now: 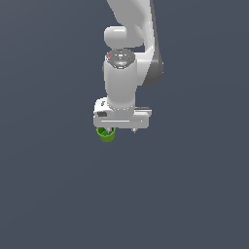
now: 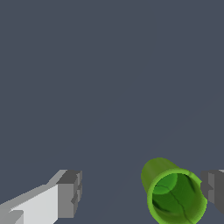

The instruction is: Pick up the object and move it to a goal position.

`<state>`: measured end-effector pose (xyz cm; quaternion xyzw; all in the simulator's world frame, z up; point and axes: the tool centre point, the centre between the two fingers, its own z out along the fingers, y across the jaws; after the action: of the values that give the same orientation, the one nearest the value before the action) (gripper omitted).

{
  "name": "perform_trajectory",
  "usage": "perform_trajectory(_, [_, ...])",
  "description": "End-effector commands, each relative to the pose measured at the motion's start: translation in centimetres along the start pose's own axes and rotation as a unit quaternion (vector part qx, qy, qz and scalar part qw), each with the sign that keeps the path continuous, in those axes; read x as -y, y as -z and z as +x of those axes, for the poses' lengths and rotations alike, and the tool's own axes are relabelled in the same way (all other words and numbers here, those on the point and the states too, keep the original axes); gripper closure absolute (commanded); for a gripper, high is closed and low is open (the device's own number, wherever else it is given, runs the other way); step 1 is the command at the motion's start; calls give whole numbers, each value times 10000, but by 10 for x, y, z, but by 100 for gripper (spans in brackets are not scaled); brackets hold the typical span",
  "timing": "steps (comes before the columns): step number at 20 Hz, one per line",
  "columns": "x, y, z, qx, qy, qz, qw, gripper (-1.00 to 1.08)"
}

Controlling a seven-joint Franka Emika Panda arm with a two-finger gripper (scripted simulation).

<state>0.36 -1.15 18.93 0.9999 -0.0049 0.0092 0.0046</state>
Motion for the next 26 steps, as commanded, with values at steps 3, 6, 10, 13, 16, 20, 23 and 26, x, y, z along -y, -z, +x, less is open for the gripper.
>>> perform_trajectory(3, [0, 1, 0, -7, 11, 3, 10000, -20])
perform_trajectory(6, [-1, 5, 0, -35, 49, 23, 10000, -20])
perform_trajectory(10, [-1, 5, 0, -35, 53, 21, 10000, -20])
perform_trajectory(13, [-2, 1, -3, -4, 71, -34, 10000, -20])
perform_trajectory(16, [-4, -5, -8, 56, 104, -137, 9998, -20])
perform_trajectory(20, [-8, -19, -19, 173, 178, -344, 9991, -20])
perform_trajectory(23, [-12, -32, -31, 287, 260, -551, 9977, -20])
perform_trajectory(26, [-18, -47, -45, 421, 371, -798, 9952, -20])
